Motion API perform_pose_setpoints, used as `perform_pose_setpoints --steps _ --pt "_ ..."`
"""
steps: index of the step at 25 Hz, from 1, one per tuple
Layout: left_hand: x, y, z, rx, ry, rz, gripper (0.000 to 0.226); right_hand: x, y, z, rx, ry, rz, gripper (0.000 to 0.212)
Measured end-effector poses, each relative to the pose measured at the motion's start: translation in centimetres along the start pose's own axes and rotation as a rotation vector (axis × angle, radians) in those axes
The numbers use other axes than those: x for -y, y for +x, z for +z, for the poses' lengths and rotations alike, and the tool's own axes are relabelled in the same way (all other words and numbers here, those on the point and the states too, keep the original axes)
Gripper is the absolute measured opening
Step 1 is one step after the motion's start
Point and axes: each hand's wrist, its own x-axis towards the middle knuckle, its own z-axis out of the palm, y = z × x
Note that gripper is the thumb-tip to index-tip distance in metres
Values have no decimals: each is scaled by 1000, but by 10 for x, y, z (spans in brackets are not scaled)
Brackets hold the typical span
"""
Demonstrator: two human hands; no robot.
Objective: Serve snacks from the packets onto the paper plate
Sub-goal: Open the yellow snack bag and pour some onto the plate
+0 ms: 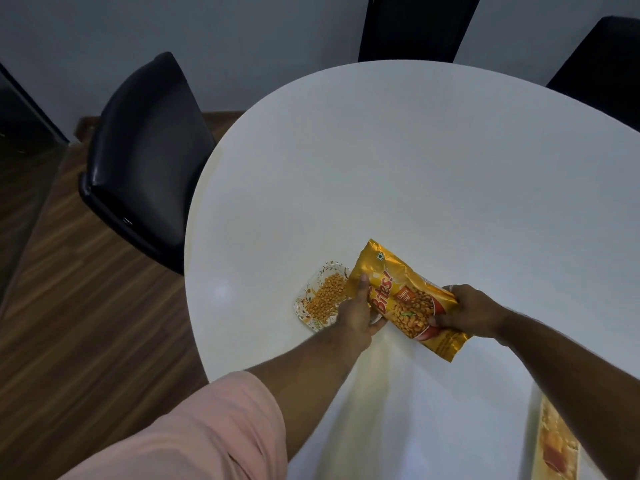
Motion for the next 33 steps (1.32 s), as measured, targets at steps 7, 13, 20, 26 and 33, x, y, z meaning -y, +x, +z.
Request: perform_pose_setpoints --steps 7,13,20,26,33 --pt "18 -5 -18 -49 11 6 70 -4 -9 16 53 13 -35 48" --pt "34 -17 -38 -180 -29 9 70 -6 -12 40 138 43 -67 58" --pt "11 -12 -18 -70 17 58 67 -5 -6 34 37 70 -65 52" --pt "3 -14 -14 -30 37 126 91 -12 -14 38 18 204 -61 60" --pt "17 -75 -9 0 369 452 86 -44 -67 94 64 669 -110 65"
